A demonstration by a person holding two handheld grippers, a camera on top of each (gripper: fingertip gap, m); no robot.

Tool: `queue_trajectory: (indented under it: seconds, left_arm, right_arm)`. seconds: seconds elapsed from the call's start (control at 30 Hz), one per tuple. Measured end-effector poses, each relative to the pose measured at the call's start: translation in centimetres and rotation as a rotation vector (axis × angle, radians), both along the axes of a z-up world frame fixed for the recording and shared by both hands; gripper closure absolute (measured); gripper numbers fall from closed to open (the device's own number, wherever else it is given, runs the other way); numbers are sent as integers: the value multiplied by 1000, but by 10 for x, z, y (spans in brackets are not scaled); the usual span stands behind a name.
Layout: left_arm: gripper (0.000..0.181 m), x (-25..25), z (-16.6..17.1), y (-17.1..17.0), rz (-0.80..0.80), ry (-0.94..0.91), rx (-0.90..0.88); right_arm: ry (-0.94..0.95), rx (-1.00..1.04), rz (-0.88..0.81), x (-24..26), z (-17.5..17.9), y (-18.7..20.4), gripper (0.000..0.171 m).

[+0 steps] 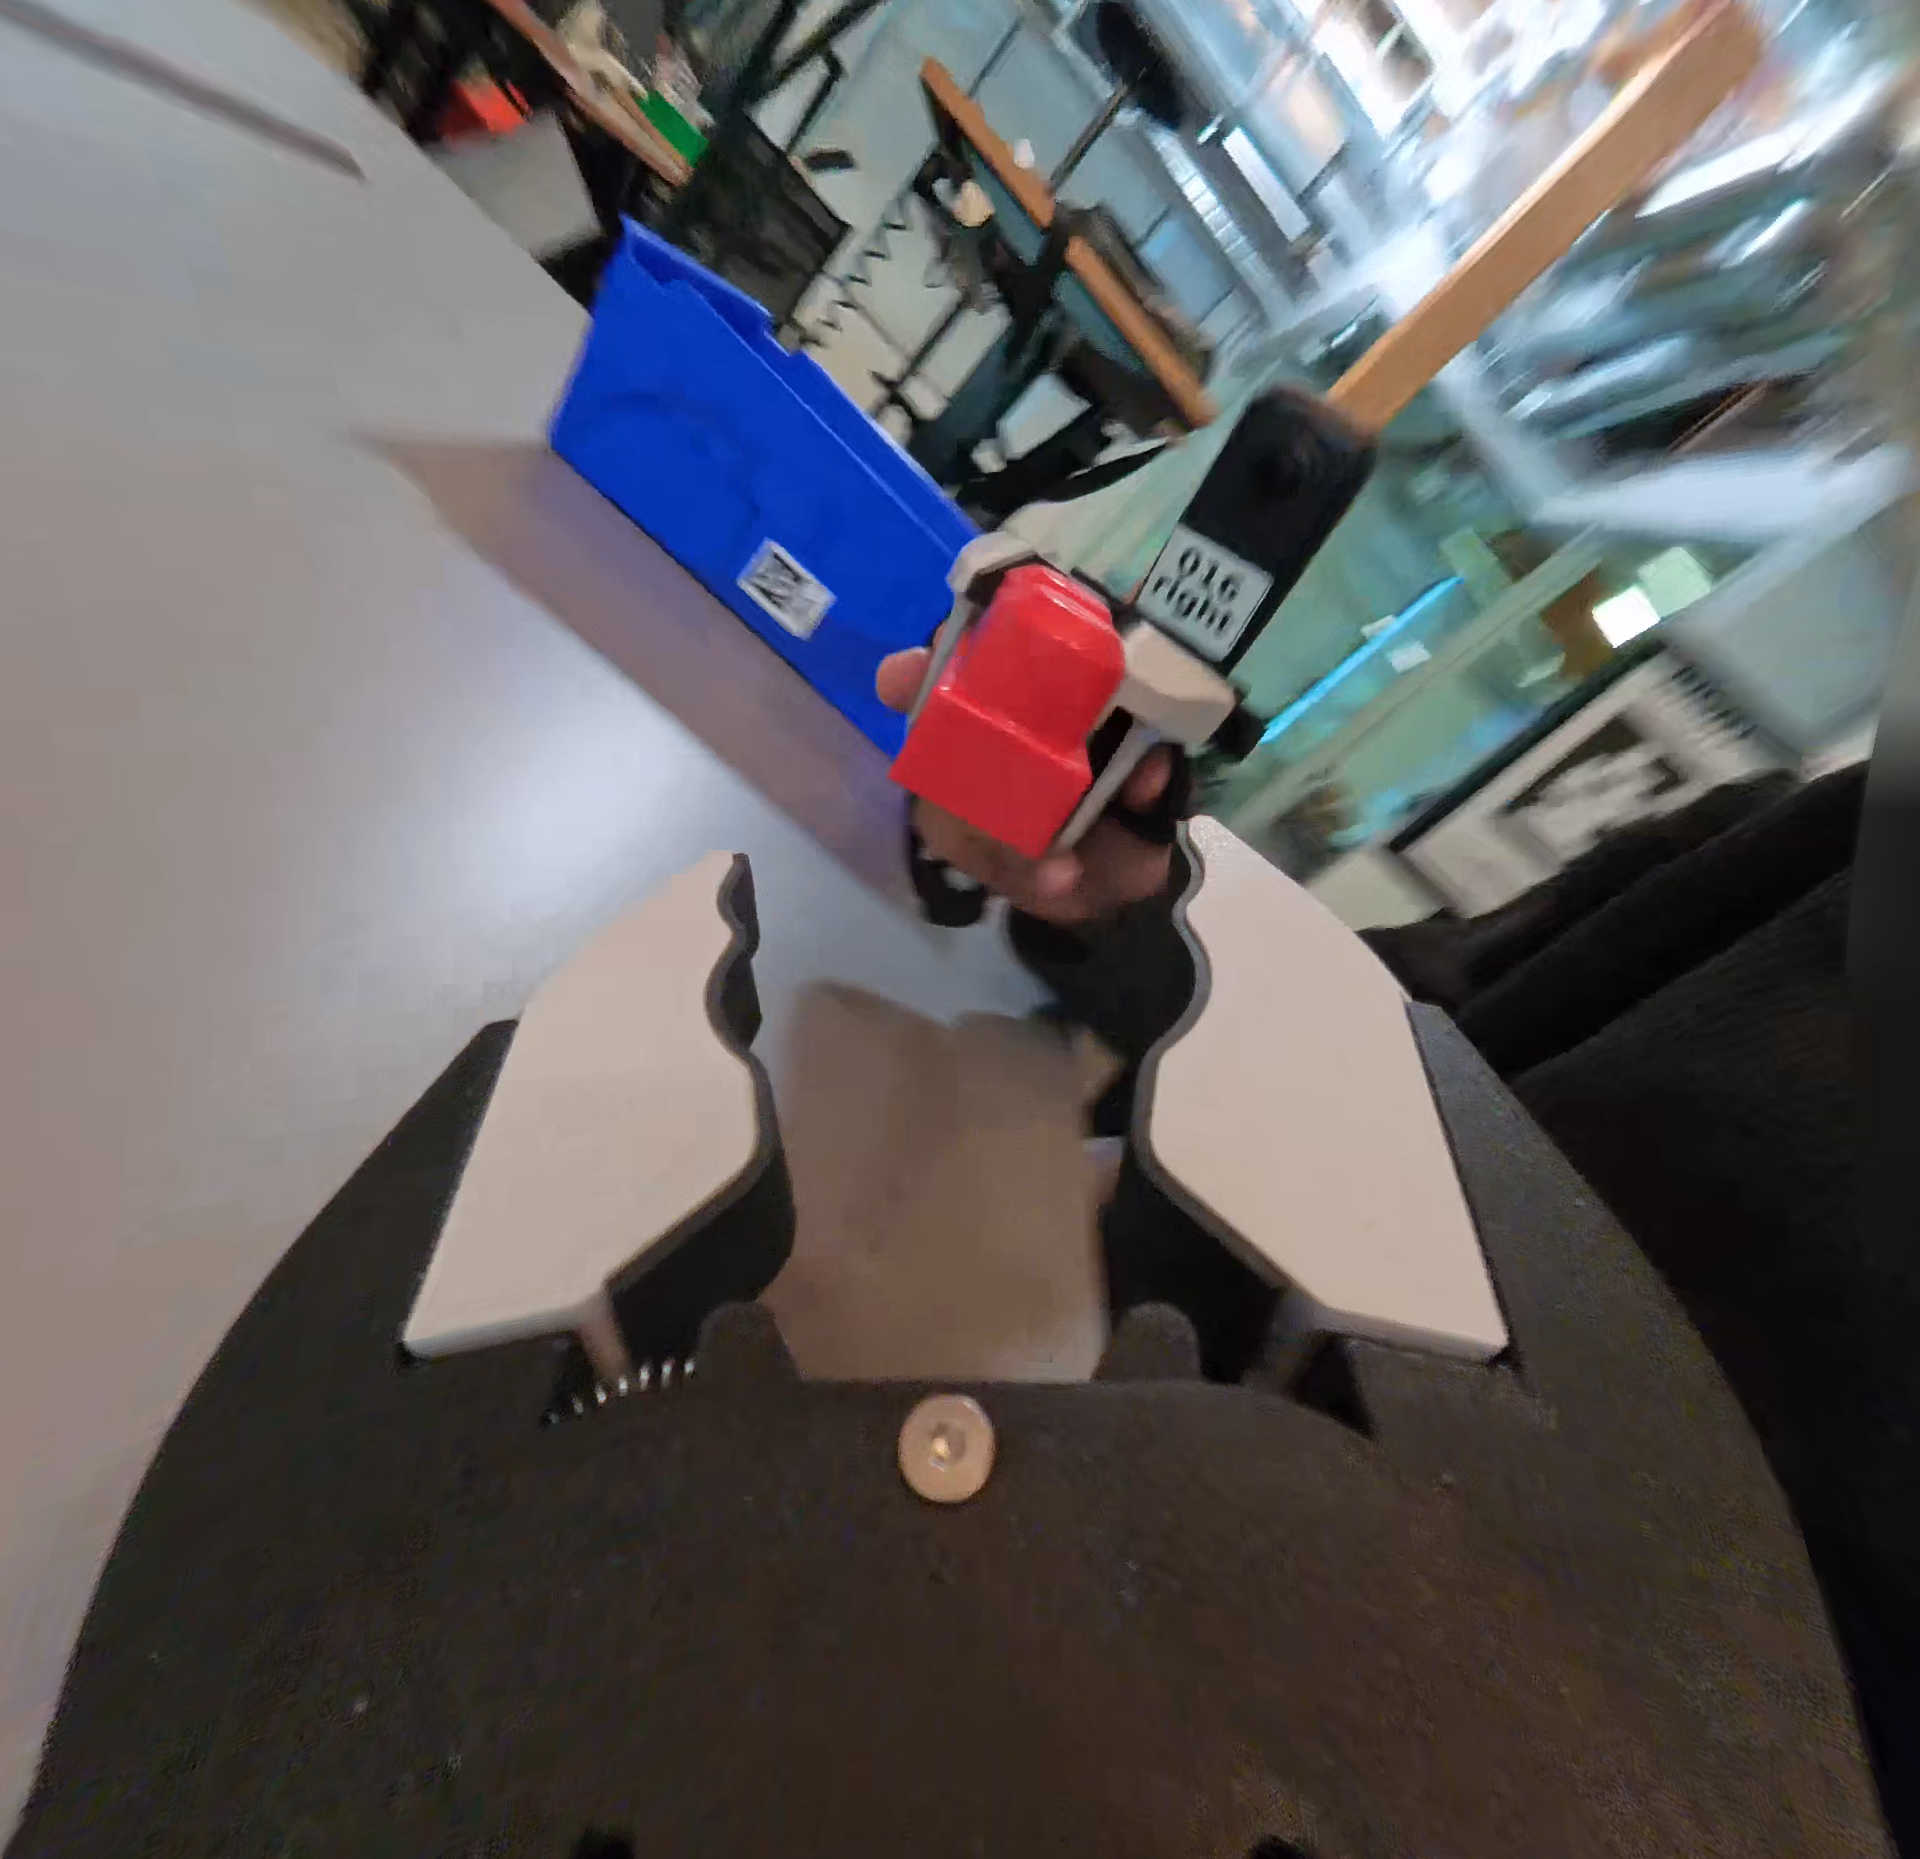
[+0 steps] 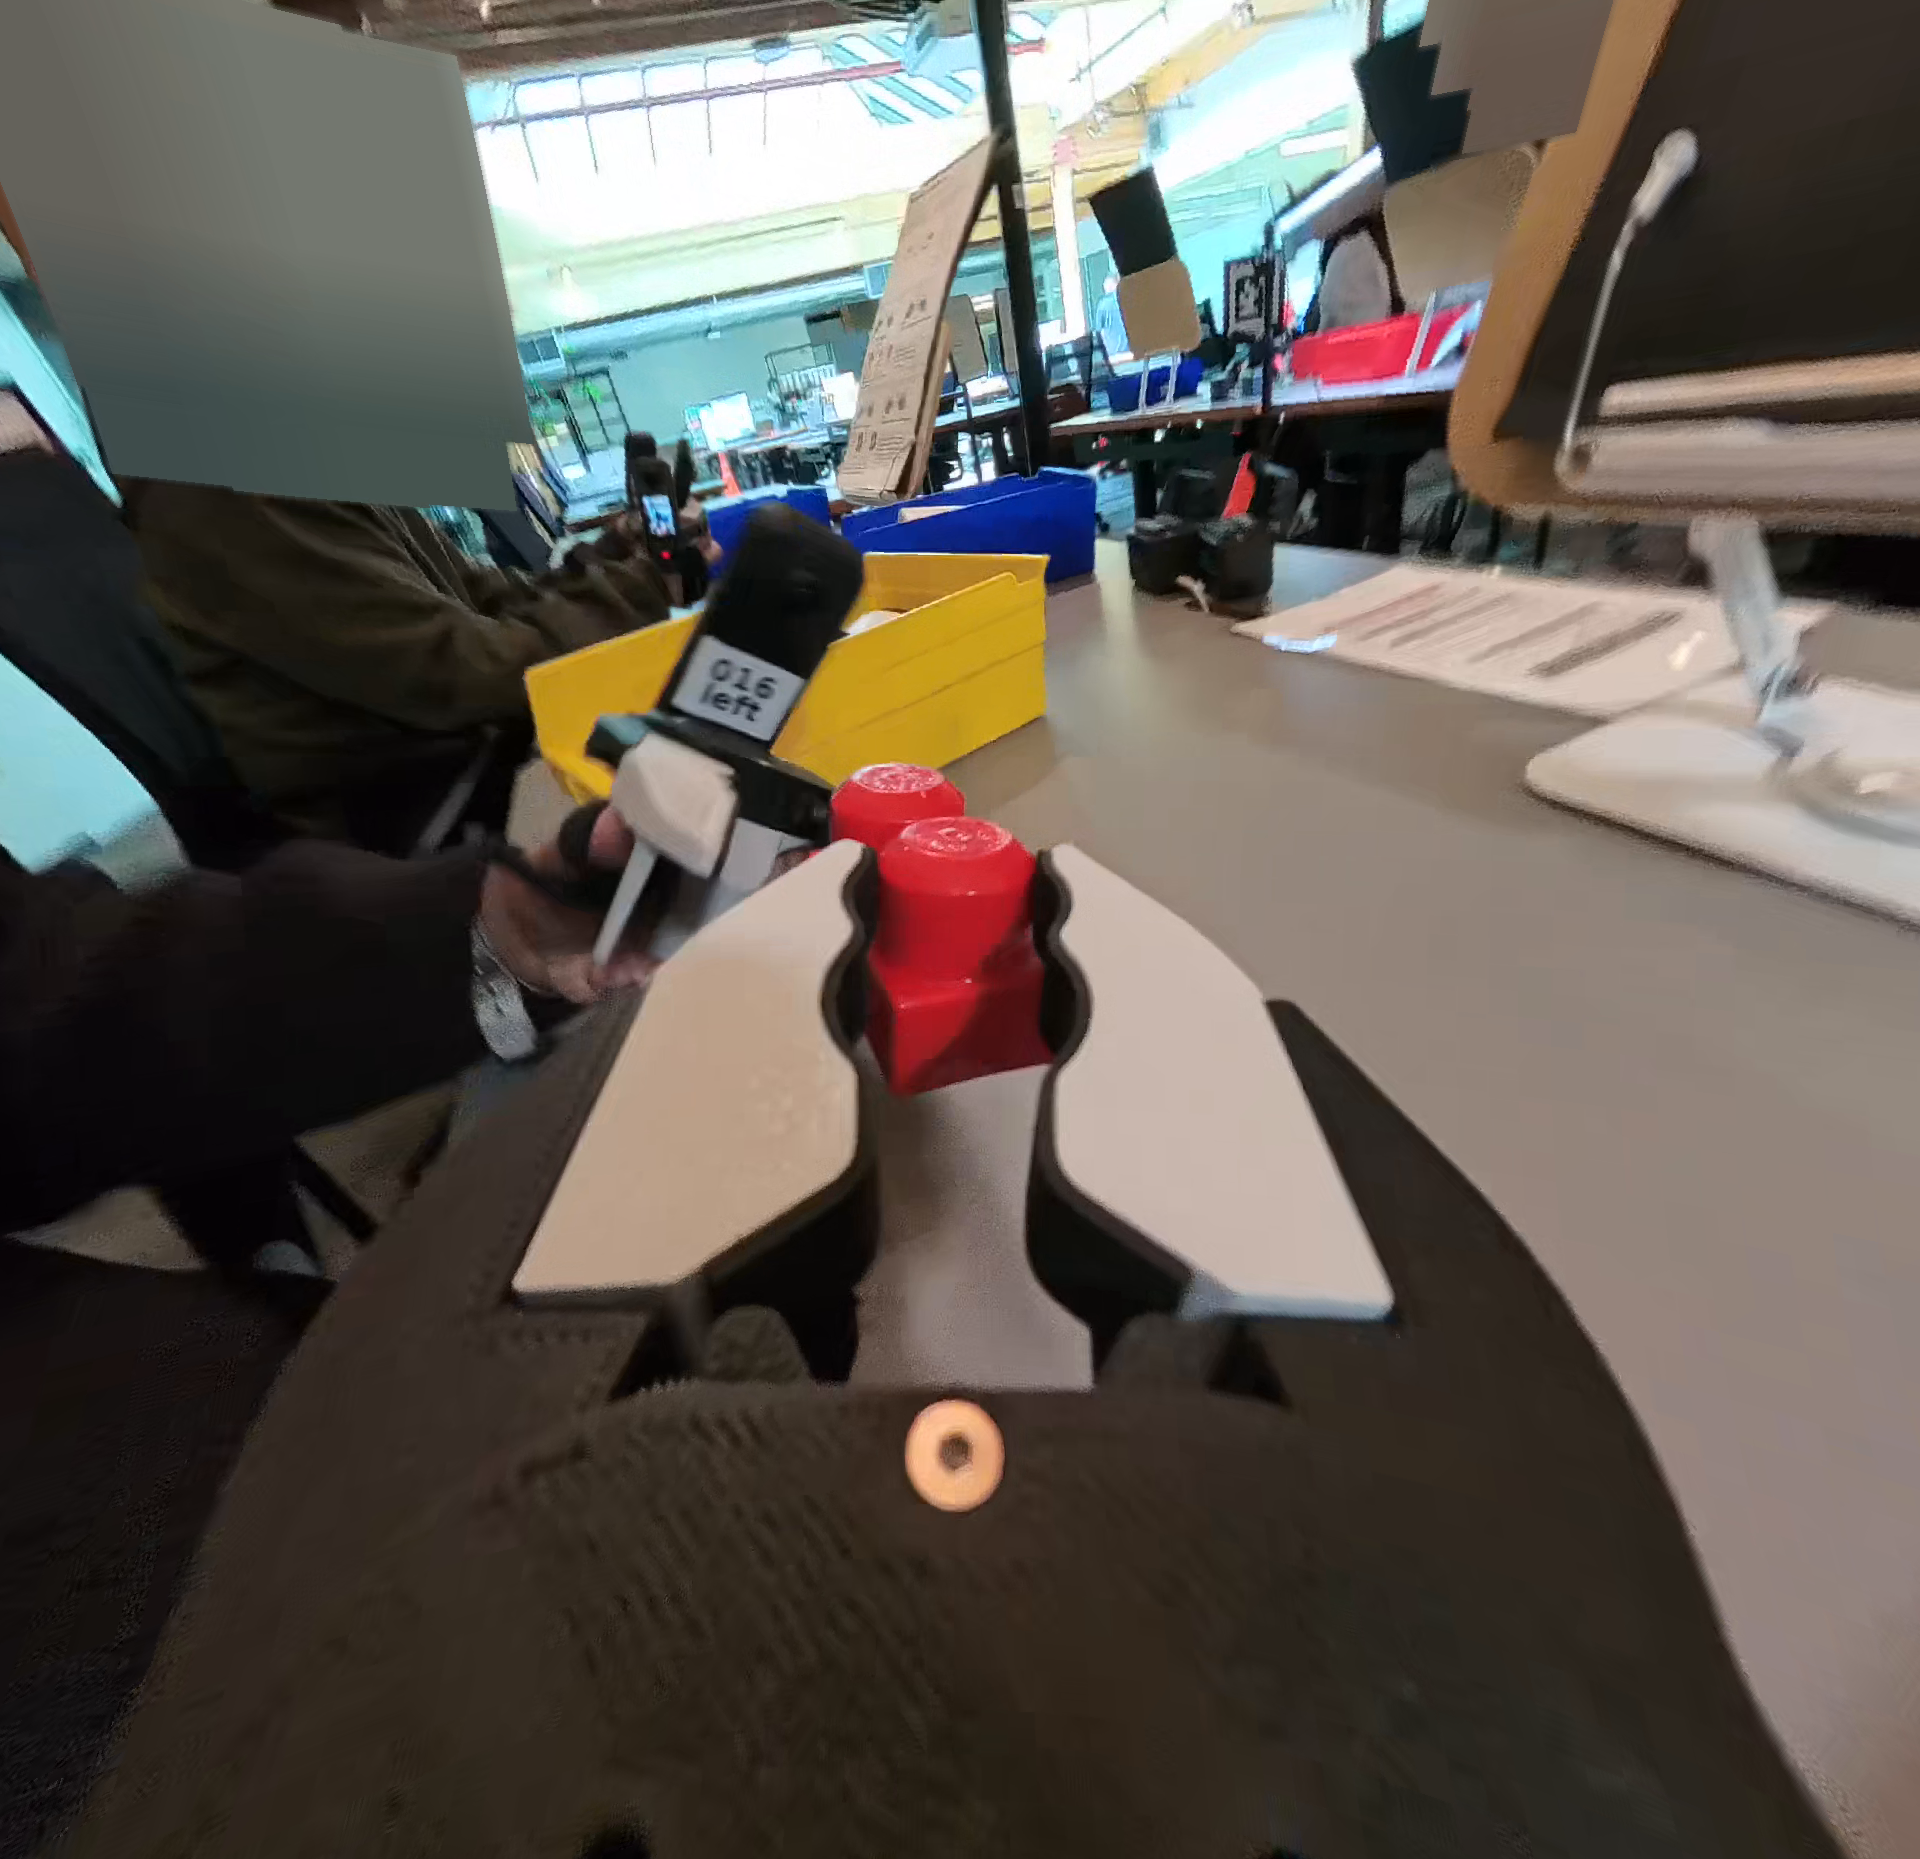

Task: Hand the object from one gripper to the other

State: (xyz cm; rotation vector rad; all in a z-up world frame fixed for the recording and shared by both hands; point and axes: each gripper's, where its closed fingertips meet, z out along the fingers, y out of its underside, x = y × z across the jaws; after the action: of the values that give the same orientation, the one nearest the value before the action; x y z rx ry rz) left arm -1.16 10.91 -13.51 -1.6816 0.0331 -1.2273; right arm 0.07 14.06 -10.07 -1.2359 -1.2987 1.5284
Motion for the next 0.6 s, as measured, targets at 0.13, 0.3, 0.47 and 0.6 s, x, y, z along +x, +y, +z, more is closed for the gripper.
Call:
queue_trajectory:
  seconds: [0.13,0.3,0.47,0.6]
  left_arm:
    - [101,0,26,-11,-189,-453,-70]
    - [104,19,3,-12,-225,-320,-172]
    - [123,12,13,-12,-235,-457,-145]
    - [135,9,12,-12,-218,-421,-137]
  right_arm:
    - [51,300,-7,-1,-1,-18,142]
    - [76,578,-57,-5,-8,-30,142]
    - [93,640,-50,-5,-9,-36,142]
    - [93,643,-50,-5,-10,-36,142]
